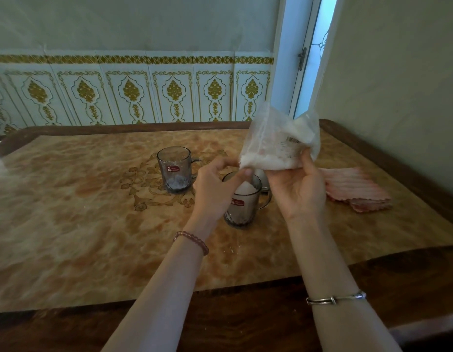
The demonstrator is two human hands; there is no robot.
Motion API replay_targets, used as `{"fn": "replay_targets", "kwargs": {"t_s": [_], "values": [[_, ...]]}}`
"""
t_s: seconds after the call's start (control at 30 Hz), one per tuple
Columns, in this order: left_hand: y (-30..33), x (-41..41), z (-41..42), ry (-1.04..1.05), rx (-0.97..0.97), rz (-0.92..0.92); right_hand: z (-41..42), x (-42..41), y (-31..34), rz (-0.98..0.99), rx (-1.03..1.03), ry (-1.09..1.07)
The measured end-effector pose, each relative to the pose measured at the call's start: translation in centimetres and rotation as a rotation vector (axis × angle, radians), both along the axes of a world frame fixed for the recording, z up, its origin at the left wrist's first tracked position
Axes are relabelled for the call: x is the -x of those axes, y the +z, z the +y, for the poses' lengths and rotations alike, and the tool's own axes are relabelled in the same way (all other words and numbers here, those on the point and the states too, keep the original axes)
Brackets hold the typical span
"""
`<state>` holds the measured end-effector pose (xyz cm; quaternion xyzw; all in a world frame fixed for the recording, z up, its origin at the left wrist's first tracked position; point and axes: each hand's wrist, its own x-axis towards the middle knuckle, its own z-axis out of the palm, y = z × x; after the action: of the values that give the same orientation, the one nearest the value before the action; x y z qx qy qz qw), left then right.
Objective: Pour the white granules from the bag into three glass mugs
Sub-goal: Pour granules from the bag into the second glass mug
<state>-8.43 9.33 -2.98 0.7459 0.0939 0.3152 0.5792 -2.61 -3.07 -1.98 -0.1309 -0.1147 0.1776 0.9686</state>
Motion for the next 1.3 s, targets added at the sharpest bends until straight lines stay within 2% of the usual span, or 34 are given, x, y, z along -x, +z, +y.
{"fn": "replay_targets", "kwargs": {"t_s": [0.33, 0.57, 0.87, 1.1, 1.3], "values": [[2.3, 0.7, -0.6, -0.040, 0.016, -0.018, -0.8, 0.8, 0.0, 0.107, 0.017, 0.017], [4.5, 0.9, -2.7, -0.069, -0.109, 0.026, -2.4, 1.9, -0.4, 0.337, -0.029, 0.048], [4.3, 1.1, -5.9, -0.053, -0.144, 0.100, -5.4, 3.8, -1.1, 0.536, 0.054, 0.111], [3.9, 1.3, -7.7, -0.034, -0.160, 0.097, -7.0, 5.0, -2.0, 0.548, 0.335, 0.154], [4.2, 1.6, -7.6, -0.002, -0.180, 0.100, -9.2, 5.6, -1.4, 0.439, 0.623, 0.377]]}}
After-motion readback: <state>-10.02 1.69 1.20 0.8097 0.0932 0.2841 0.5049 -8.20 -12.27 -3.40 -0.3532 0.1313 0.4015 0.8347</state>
